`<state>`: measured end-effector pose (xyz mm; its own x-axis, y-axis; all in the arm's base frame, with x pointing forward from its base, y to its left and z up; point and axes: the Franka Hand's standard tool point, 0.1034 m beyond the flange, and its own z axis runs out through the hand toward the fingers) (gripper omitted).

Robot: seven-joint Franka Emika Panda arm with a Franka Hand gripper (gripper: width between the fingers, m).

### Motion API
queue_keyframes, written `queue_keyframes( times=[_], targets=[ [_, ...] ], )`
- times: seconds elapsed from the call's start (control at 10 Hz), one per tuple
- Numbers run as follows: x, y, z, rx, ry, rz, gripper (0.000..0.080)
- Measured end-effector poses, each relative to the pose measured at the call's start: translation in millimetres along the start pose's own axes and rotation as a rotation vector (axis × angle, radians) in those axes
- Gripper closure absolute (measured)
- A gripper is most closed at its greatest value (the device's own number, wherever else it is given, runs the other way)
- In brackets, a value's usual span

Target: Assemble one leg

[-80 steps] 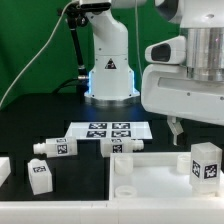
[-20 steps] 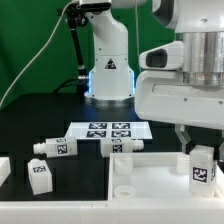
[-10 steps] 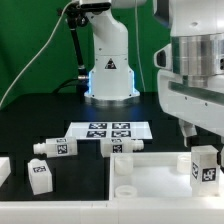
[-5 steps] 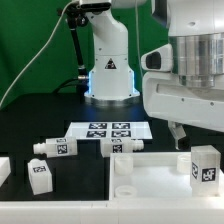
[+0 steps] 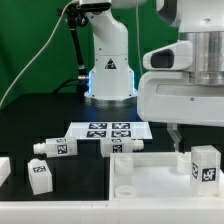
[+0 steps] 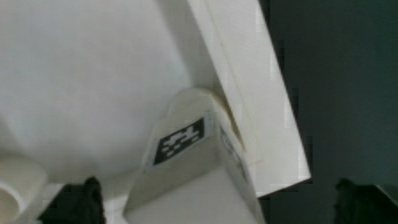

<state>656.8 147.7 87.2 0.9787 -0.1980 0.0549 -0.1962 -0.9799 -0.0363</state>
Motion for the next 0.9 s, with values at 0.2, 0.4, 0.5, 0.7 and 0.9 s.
queue_keyframes(
  times=[0.2,0.4,0.5,0.7,0.9],
  targets=[
    [3.4,7.5,0.5,-0.006,0.004,-0.118,0.0151],
    [3.9,7.0,0.7,-0.015,0.013,-0.19,0.0151],
    [4.5,8.6,0.8,-0.018,0.013,-0.258,0.0239],
    [4.4,8.7,1.2,-0.018,0.012,-0.236,0.0374],
    [4.4,8.9,1.3,-0.017,0.012,-0.201,0.0519]
  ],
)
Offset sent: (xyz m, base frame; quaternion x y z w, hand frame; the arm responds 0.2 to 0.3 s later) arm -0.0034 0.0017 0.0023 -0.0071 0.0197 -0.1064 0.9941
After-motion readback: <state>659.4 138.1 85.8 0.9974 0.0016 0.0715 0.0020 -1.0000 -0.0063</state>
